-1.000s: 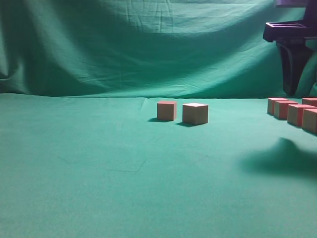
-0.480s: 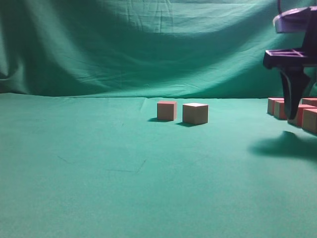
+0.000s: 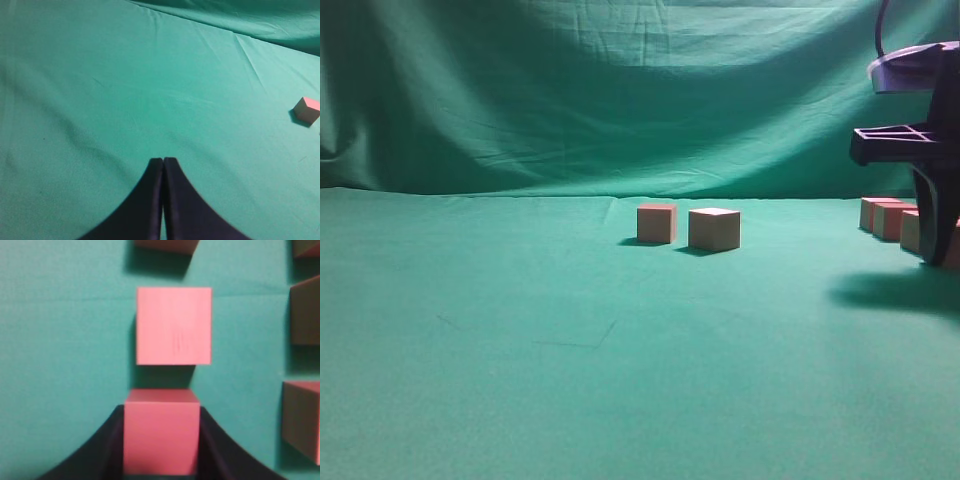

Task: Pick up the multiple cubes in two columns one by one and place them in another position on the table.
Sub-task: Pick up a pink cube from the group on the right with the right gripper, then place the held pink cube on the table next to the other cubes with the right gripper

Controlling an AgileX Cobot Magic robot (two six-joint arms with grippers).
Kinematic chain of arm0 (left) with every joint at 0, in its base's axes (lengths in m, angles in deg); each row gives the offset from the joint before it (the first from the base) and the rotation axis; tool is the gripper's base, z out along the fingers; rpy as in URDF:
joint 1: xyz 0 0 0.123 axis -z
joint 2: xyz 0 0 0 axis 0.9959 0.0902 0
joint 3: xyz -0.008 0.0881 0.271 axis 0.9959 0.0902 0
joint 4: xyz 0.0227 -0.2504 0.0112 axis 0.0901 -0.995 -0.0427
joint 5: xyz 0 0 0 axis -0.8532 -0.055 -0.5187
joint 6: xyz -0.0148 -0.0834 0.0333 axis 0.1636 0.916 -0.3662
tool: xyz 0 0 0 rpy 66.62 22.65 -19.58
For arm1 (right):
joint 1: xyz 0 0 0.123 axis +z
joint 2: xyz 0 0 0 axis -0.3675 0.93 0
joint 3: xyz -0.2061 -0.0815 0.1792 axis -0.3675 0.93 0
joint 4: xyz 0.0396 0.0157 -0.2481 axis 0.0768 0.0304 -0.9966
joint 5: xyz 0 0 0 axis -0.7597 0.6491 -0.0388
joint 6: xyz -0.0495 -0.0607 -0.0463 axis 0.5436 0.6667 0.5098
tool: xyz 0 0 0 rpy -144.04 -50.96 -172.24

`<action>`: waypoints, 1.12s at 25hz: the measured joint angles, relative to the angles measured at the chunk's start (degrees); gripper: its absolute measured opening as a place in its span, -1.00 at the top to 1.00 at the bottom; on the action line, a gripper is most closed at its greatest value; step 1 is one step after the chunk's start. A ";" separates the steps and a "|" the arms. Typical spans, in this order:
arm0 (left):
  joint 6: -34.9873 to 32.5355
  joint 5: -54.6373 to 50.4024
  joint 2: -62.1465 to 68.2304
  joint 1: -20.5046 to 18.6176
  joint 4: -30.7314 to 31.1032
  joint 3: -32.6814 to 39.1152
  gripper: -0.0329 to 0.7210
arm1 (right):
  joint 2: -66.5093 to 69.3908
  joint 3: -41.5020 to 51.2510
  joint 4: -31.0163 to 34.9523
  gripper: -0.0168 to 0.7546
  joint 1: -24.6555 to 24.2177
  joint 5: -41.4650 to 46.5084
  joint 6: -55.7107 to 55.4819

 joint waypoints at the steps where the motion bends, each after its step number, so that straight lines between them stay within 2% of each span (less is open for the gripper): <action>1: 0.00 0.00 0.00 0.00 0.00 0.00 0.91 | 0.00 0.00 0.00 0.26 0.00 0.15 0.00; 5: 0.00 0.00 0.00 0.00 0.00 0.00 0.91 | 0.00 -0.65 0.00 0.26 0.00 2.53 0.00; 8: 0.00 0.00 0.00 0.00 0.00 0.00 0.91 | -1.08 -2.46 1.08 0.26 0.00 8.81 0.89; 12: 0.00 0.00 0.00 0.00 0.00 0.00 0.91 | -4.43 -8.71 6.91 0.26 1.30 16.75 11.02; 15: 0.00 0.00 0.00 0.00 0.00 0.00 0.91 | -5.62 -15.25 11.73 0.26 5.01 23.18 17.50; 18: 0.00 0.00 0.00 0.00 0.00 0.00 0.91 | -5.36 -22.28 14.79 0.26 10.62 27.75 19.18; 24: 0.00 0.00 0.00 0.00 0.00 0.00 0.91 | 1.62 -37.46 16.12 0.26 21.57 32.24 20.00; 28: 0.00 0.00 0.00 0.00 0.00 0.00 0.91 | 11.04 -48.39 16.12 0.26 25.17 37.74 17.45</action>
